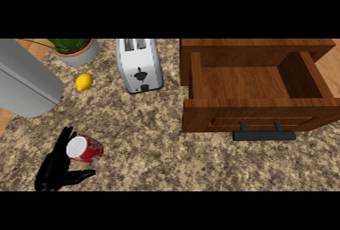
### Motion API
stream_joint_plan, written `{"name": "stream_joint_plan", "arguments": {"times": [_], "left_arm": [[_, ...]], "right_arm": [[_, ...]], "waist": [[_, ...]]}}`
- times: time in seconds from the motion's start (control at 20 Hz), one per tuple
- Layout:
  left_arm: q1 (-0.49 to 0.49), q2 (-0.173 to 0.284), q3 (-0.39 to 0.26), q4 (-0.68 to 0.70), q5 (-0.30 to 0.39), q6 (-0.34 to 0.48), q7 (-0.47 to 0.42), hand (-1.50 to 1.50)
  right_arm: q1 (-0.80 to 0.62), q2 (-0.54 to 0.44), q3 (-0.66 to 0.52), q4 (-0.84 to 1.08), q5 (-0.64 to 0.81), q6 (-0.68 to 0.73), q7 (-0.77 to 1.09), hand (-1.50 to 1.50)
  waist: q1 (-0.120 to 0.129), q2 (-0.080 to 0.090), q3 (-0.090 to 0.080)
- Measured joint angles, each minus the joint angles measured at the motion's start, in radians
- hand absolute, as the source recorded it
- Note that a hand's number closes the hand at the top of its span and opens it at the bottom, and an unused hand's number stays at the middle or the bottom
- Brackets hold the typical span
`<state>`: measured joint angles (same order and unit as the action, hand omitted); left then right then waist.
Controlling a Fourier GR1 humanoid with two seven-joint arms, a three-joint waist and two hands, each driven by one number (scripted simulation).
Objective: Pick up the can, place it into the drawer and close the drawer
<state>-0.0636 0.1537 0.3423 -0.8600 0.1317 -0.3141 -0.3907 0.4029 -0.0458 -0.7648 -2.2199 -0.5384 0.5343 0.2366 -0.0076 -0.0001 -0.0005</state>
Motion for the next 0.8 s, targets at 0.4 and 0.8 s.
{"name": "stream_joint_plan", "arguments": {"times": [0.4, 0.8], "left_arm": [[-0.094, 0.005, 0.020, 0.120, 0.052, -0.015, -0.026, 1.50], [-0.117, 0.002, -0.011, 0.098, 0.108, -0.108, 0.036, 1.50]], "right_arm": [[0.008, 0.015, 0.005, -0.006, -0.003, 0.011, 0.003, -1.50], [0.010, 0.020, 0.004, -0.008, -0.014, 0.024, 0.014, -1.50]], "waist": [[0.001, -0.001, 0.001], [0.003, -0.001, 0.001]]}}
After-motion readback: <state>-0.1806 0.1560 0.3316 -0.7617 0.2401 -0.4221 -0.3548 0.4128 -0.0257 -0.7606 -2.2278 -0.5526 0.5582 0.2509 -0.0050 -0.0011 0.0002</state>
